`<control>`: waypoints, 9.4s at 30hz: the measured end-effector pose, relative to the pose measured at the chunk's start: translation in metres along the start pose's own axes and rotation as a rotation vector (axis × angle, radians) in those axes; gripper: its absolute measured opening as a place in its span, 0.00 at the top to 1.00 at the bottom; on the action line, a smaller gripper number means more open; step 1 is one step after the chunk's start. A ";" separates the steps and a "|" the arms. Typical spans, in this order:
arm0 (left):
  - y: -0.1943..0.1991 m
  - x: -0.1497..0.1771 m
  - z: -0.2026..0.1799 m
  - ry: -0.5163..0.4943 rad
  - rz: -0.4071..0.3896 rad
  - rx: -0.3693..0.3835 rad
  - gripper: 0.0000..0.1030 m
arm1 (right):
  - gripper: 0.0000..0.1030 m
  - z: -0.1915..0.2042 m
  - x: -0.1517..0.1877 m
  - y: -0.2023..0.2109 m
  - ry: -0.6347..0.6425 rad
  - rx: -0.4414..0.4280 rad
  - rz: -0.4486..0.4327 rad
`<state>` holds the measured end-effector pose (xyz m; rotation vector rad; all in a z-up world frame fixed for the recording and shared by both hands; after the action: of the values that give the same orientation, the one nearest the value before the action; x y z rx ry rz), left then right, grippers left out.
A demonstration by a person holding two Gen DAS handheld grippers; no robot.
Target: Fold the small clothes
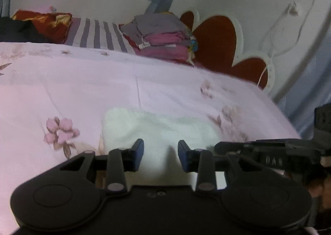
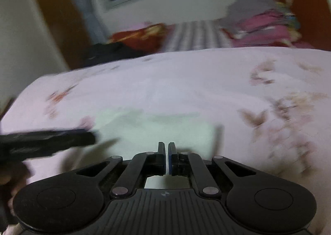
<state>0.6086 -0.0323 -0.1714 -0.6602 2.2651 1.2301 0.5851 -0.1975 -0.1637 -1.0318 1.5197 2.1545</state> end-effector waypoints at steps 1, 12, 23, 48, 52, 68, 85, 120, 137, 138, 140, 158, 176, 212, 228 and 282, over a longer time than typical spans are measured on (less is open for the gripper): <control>-0.007 0.006 -0.003 -0.029 0.032 -0.034 0.66 | 0.97 0.009 0.008 -0.004 0.031 0.003 0.032; 0.039 0.065 -0.041 -0.261 0.015 -0.151 0.67 | 1.00 0.043 0.034 0.042 0.096 -0.010 0.026; 0.052 0.117 -0.052 -0.217 0.071 -0.199 0.67 | 1.00 0.061 0.107 0.051 0.073 -0.025 0.139; 0.089 0.169 -0.060 -0.168 0.086 -0.314 0.65 | 1.00 0.070 0.151 0.087 0.183 -0.071 0.155; 0.103 0.151 -0.054 -0.102 0.017 -0.302 0.59 | 1.00 0.059 0.138 0.103 0.125 -0.079 0.091; 0.050 0.073 -0.019 0.065 -0.044 -0.349 0.17 | 1.00 0.014 0.052 0.077 -0.003 -0.055 -0.097; 0.055 0.068 0.014 0.191 -0.085 -0.299 0.13 | 0.01 -0.048 0.058 0.070 -0.307 -0.124 -0.095; -0.003 0.051 0.018 0.311 0.118 -0.053 0.51 | 0.56 -0.065 0.069 0.007 -0.593 -0.415 0.059; 0.043 0.035 -0.005 0.060 0.087 -0.071 0.65 | 0.71 0.007 0.039 0.032 -0.295 -0.168 0.031; 0.048 0.033 -0.004 0.054 0.082 -0.072 0.65 | 0.71 0.014 0.038 0.033 -0.284 -0.164 0.027; 0.060 0.030 0.001 0.043 0.070 -0.075 0.65 | 0.71 0.029 0.033 0.033 -0.263 -0.159 0.022; 0.179 0.019 0.127 0.123 -0.002 -0.191 0.64 | 0.71 0.187 -0.012 -0.030 -0.150 -0.283 0.039; 0.158 0.038 0.217 0.179 0.041 -0.061 0.39 | 0.65 0.211 0.030 -0.098 -0.304 -0.207 0.085; 0.153 0.027 0.182 0.077 0.031 -0.061 0.80 | 0.79 0.239 0.004 -0.111 0.123 0.061 0.083; 0.217 0.121 0.165 0.142 0.029 -0.051 0.82 | 0.79 0.277 0.067 -0.061 0.269 0.077 0.121; 0.404 0.243 -0.012 -0.093 -0.338 -0.474 0.00 | 0.00 0.310 0.185 0.221 0.086 0.145 -0.158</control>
<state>0.1720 0.1071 -0.0600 -1.0801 1.6993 1.5898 0.2044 -0.0293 -0.0870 -1.1657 1.5500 1.8870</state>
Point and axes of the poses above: each gripper's, at about its wrist camera, not at the fingertips, and y roughly against the way its jaws point, z to its left, x to its underside, the point moved 7 cm from there along -y, roughly the way its jaws point, and after that the axes turned 10 degrees about y, right-handed, at the moved point
